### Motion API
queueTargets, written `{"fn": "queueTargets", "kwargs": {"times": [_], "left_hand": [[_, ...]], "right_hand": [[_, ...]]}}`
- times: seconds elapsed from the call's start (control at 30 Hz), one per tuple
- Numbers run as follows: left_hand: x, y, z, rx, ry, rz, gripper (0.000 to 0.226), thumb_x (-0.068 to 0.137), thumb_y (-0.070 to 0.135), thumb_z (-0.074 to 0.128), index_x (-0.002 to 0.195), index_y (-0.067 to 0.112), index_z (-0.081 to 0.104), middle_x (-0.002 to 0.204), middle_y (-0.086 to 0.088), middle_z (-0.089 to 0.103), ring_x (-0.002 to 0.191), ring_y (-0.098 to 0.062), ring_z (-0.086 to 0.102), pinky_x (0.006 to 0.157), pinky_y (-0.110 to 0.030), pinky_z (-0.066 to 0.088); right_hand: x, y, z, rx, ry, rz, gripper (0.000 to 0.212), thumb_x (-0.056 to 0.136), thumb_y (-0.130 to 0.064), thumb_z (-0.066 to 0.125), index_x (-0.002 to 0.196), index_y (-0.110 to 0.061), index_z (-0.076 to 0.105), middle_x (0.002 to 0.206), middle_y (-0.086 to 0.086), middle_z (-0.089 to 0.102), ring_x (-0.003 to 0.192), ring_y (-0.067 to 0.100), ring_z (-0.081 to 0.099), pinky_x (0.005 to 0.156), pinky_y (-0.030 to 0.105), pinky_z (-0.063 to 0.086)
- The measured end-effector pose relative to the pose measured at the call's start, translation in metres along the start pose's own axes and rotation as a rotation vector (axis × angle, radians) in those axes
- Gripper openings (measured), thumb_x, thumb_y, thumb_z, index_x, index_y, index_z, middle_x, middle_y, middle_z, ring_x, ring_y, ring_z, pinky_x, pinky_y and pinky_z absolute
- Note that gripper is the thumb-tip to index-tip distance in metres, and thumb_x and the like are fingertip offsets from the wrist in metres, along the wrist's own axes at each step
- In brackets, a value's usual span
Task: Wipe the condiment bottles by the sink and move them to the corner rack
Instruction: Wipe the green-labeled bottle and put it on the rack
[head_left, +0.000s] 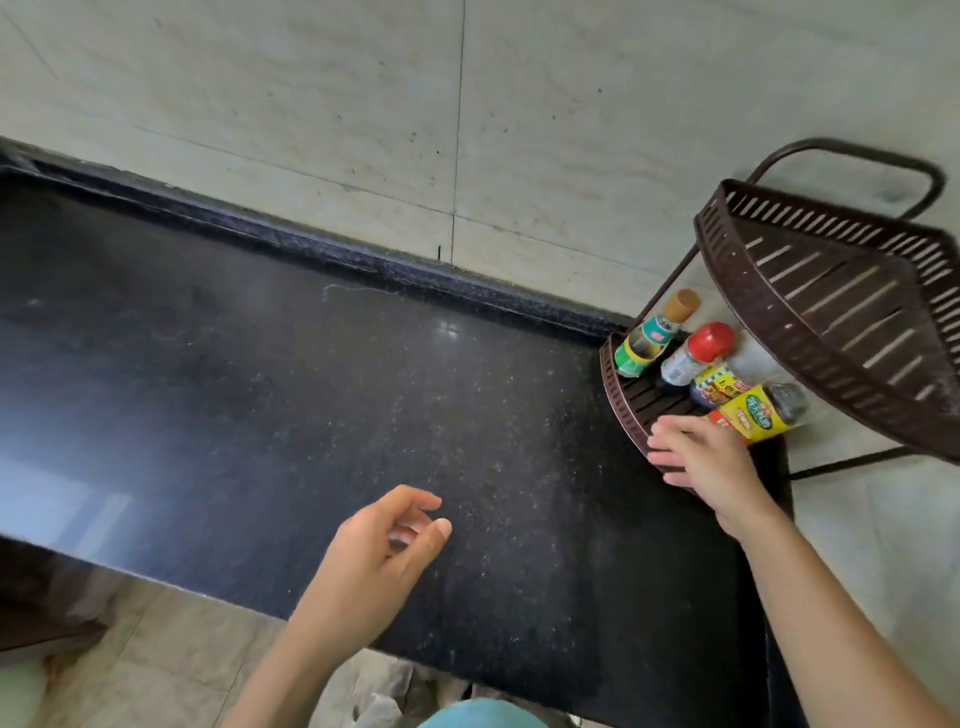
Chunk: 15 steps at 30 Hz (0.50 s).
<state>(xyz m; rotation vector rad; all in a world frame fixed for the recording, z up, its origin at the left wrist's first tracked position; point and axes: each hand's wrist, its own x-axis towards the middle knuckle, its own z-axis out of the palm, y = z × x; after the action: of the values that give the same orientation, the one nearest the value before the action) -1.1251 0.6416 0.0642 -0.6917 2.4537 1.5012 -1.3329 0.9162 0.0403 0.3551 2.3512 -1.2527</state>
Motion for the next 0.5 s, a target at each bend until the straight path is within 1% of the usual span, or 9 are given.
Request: {"fn": "queueTargets", "kwargs": {"times": [0.07,0.13,0.23,0.3,0.4,0.5], "left_hand": [[-0.005,-0.003,-0.015,-0.016,0.042,0.013,0.011,0.089,0.033,0.062,0.100,0.032,0.063,0.089,0.013,0.068,0.084,-0.001,0.063,0.073,-0.015,0.048],[-0.014,-0.005,-0.028,-0.027,0.085,0.019,0.011,0.090,0.032,0.062,0.100,0.031,0.063,0.089,0.011,0.069,0.084,-0.005,0.065,0.075,-0.019,0.050],[-0.034,-0.012,-0.043,-0.028,0.158,0.002,0.011,0.090,0.032,0.062,0.100,0.030,0.063,0.089,0.011,0.069,0.083,-0.004,0.065,0.074,-0.020,0.050],[-0.051,-0.018,-0.047,-0.023,0.218,-0.017,0.010,0.090,0.033,0.062,0.100,0.031,0.063,0.088,0.012,0.068,0.082,-0.003,0.065,0.073,-0.020,0.050],[-0.081,-0.025,-0.047,-0.059,0.313,-0.057,0.009,0.089,0.032,0.063,0.098,0.031,0.064,0.086,0.013,0.070,0.081,0.000,0.065,0.074,-0.021,0.050],[-0.127,-0.031,-0.035,-0.110,0.423,-0.135,0.008,0.089,0.030,0.064,0.096,0.032,0.064,0.084,0.012,0.070,0.082,0.002,0.064,0.075,-0.022,0.051]], "right_hand": [[-0.041,0.015,0.010,0.044,-0.029,0.024,0.022,0.095,-0.023,0.058,0.115,-0.016,0.064,0.103,0.006,0.072,0.091,0.019,0.070,0.074,0.034,0.055],[-0.076,0.028,0.024,0.037,-0.102,0.035,0.022,0.095,-0.023,0.059,0.115,-0.017,0.064,0.102,0.004,0.072,0.092,0.019,0.070,0.074,0.033,0.056],[-0.106,0.038,0.046,-0.025,-0.234,0.062,0.022,0.094,-0.024,0.061,0.114,-0.019,0.064,0.104,0.003,0.071,0.093,0.017,0.070,0.074,0.031,0.055],[-0.117,0.035,0.059,-0.069,-0.307,0.044,0.021,0.093,-0.025,0.062,0.114,-0.020,0.064,0.103,0.001,0.071,0.092,0.015,0.070,0.073,0.028,0.055],[-0.128,0.024,0.075,-0.141,-0.396,-0.074,0.022,0.092,-0.025,0.063,0.113,-0.021,0.065,0.100,-0.002,0.072,0.088,0.012,0.070,0.069,0.025,0.054],[-0.139,0.005,0.083,-0.223,-0.496,-0.231,0.019,0.090,-0.026,0.063,0.110,-0.026,0.066,0.092,-0.004,0.074,0.087,0.011,0.070,0.074,0.029,0.055]]}}
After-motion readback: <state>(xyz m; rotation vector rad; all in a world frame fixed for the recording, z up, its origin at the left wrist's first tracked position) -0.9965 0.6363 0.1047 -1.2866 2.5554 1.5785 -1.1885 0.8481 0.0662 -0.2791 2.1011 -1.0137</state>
